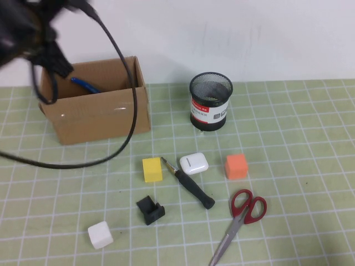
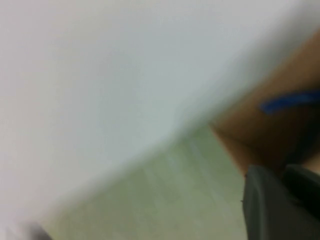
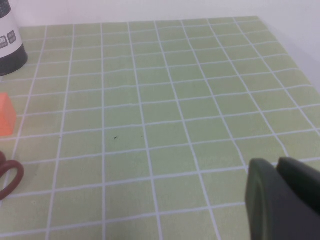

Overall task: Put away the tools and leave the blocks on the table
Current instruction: Place the Pliers into the box, then pick up the black Screwdriver from the table, then place the picked object into the round holder

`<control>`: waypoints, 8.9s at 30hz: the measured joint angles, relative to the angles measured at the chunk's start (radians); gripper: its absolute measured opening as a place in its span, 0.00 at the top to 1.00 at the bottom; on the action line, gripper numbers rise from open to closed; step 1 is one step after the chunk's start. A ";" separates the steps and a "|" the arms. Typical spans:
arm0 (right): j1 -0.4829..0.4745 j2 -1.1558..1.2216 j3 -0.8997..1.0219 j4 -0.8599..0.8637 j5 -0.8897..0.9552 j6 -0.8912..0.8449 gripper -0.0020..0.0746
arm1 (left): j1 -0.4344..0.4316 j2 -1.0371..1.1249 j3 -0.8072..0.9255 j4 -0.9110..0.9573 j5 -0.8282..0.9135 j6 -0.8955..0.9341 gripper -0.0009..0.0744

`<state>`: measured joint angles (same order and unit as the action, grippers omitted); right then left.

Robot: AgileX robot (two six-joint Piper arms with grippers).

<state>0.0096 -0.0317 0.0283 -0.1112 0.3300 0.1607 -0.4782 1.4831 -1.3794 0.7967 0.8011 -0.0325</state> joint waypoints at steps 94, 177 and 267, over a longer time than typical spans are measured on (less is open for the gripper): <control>0.000 0.000 0.000 0.000 0.000 0.000 0.99 | 0.416 -1.491 1.406 -0.777 -0.448 0.022 0.99; 0.708 2.171 -1.828 0.111 0.728 -0.206 0.48 | 0.416 -1.491 1.406 -0.773 -0.446 0.022 0.99; 0.469 1.869 -1.330 0.099 -0.287 -0.064 0.68 | 0.416 -1.491 1.406 -0.773 -0.446 0.022 0.99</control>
<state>0.4782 1.8378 -1.3022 -0.0126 0.0427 0.0963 -0.0625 -0.0083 0.0266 0.0237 0.3549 -0.0101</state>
